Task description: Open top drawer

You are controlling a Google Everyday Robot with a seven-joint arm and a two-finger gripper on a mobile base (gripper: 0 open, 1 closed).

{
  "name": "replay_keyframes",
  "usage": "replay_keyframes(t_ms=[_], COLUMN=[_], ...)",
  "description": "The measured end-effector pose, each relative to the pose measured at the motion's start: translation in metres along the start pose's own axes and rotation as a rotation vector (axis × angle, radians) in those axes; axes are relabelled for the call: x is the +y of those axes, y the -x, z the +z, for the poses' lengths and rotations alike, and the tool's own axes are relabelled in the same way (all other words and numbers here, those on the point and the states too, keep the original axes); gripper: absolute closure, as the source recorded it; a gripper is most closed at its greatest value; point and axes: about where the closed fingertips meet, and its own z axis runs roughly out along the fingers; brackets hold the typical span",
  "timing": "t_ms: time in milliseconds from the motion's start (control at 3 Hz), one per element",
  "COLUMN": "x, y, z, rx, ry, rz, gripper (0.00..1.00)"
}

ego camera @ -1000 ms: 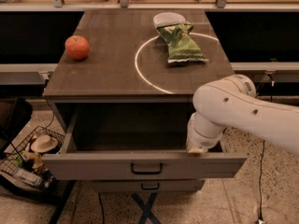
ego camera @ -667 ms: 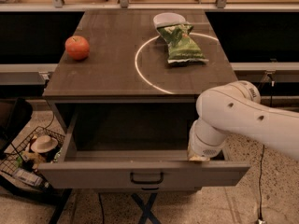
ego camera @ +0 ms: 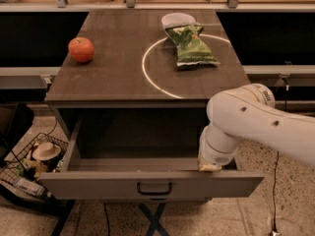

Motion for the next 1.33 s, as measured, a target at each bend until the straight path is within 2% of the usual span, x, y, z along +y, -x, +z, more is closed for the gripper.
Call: replay_keyframes(t_ms=[333,667,1000,1333], x=[0.036,0.032,0.034,0.043], y=[0.003,0.003,-0.006,-0.011], z=[-0.002,0.002,0.033,0.044], rx=[0.001,0.002,-0.040,-0.063], ry=[0.083,0.090,0.124,0.138], rz=[-0.018,-0.015,0.031,0.059], gripper=[1.00,1.00,1.00,1.00])
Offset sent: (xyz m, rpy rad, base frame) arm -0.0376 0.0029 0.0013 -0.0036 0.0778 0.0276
